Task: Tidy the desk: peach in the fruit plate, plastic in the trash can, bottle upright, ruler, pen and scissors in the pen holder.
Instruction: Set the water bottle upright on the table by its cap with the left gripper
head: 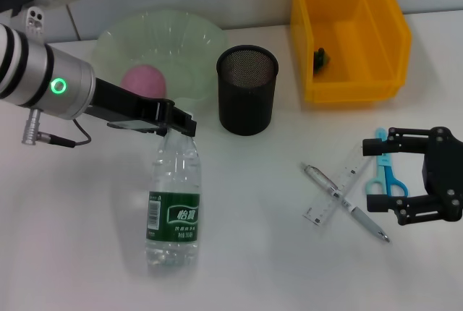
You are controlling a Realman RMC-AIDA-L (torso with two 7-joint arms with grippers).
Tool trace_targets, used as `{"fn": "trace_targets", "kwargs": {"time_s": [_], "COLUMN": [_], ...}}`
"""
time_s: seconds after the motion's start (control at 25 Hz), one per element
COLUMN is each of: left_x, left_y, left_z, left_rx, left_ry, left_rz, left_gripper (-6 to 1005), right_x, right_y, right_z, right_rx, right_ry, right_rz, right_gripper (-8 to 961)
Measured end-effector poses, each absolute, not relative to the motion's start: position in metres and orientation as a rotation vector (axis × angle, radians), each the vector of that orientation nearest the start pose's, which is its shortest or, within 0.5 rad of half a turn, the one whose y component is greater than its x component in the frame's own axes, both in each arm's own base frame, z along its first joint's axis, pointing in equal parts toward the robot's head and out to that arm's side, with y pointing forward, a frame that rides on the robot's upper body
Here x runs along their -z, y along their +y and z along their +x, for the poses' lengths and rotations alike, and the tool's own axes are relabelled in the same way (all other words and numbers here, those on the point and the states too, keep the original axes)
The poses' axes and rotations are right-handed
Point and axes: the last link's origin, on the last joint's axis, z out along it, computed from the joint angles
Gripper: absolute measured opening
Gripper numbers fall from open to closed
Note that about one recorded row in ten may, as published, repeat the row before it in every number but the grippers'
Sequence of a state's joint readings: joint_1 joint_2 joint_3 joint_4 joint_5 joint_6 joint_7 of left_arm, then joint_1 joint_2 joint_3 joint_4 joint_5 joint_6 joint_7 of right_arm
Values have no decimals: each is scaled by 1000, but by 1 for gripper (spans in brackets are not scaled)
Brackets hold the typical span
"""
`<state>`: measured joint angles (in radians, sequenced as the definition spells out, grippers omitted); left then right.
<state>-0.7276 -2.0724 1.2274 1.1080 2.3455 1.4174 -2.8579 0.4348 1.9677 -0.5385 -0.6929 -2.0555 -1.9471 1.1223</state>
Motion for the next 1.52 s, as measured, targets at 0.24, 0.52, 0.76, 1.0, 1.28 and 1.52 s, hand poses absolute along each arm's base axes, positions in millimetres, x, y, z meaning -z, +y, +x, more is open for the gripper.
{"fn": "trace_targets", "kwargs": {"time_s": [0.24,0.52,0.76,1.0,1.28,1.52], "left_x": [2,-10,-18,-27,-33,-37], "left_y": [384,379,375,368,364,364], "left_z": [-154,-155,-157,-159,-158,-155], "left_rx": [38,58,69,80,90,100], "left_ry": [-1492,-1433,-1398,-1365,-1334,-1302], "left_rz": [-2442,-2444,-2445,-2438,-2435,-2440], "left_gripper": [436,437,437,437,437,437], "right_x": [-64,-63,-64,-61,-59,-61], "right_y": [277,281,282,284,285,285], "right_z": [288,290,291,291,291,291], "right_rx": [-810,-803,-816,-815,-812,-824], "right_ry": [253,297,323,354,365,376], "right_rz": [-2810,-2776,-2754,-2738,-2729,-2717], "right_gripper": [802,802,802,802,803,803]}}
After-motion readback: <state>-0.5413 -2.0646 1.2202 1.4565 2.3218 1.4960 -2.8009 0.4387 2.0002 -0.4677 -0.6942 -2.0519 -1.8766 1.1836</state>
